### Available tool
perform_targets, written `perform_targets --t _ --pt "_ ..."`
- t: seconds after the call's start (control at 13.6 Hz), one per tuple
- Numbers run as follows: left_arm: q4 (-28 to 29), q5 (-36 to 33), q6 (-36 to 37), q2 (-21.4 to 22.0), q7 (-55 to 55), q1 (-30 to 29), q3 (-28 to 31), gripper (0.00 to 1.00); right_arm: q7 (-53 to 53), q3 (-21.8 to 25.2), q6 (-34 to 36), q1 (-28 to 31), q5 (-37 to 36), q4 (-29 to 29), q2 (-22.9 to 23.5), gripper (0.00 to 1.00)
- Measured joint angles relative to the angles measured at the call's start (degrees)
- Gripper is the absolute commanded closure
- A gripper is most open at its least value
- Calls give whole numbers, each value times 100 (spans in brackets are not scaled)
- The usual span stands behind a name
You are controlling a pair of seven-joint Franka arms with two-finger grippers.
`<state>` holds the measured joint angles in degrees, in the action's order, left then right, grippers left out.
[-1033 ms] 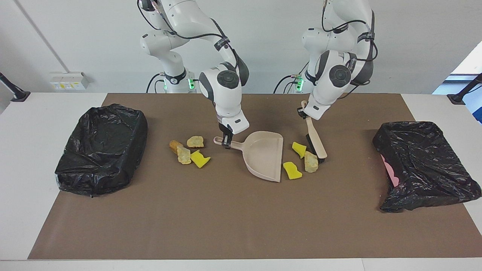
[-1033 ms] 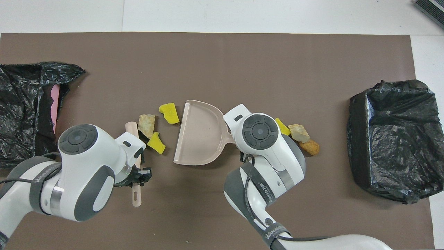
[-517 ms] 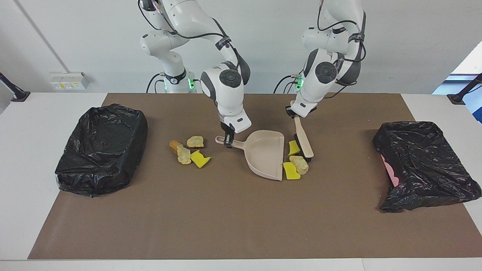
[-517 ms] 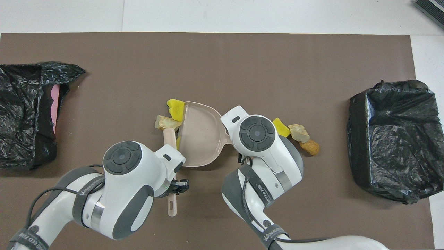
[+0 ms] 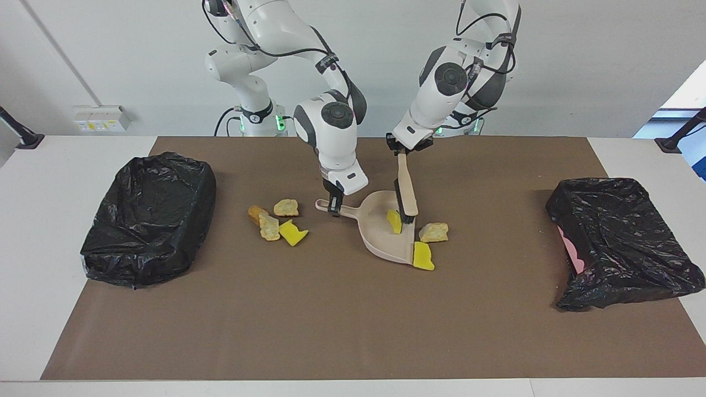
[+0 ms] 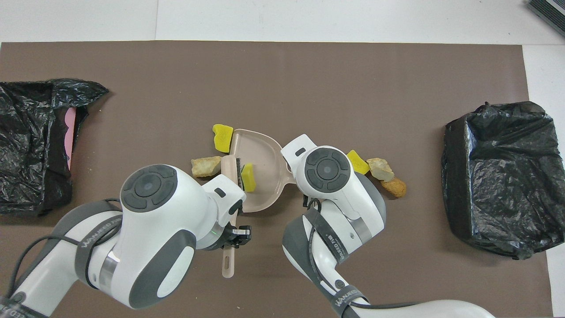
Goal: Sweep and dump trash in bin
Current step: 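Sweep the yellow pieces into the dustpan with the left gripper's brush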
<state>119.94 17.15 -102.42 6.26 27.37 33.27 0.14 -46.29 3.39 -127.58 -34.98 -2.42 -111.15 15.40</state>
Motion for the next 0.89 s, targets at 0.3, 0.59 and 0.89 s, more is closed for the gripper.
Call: perform_targets --t 0.3,0.59,0.89 --pt "-126 -90 122 15 -555 -529 81 100 0 0 0 0 0 -1 0 100" --pt "24 -580 -49 -341 -1569 -1228 136 100 422 -3 269 -15 1 12 -1 100" --pt "332 -792 -621 -727 -2208 -1655 141 100 759 -3 428 -109 0 30 -12 100"
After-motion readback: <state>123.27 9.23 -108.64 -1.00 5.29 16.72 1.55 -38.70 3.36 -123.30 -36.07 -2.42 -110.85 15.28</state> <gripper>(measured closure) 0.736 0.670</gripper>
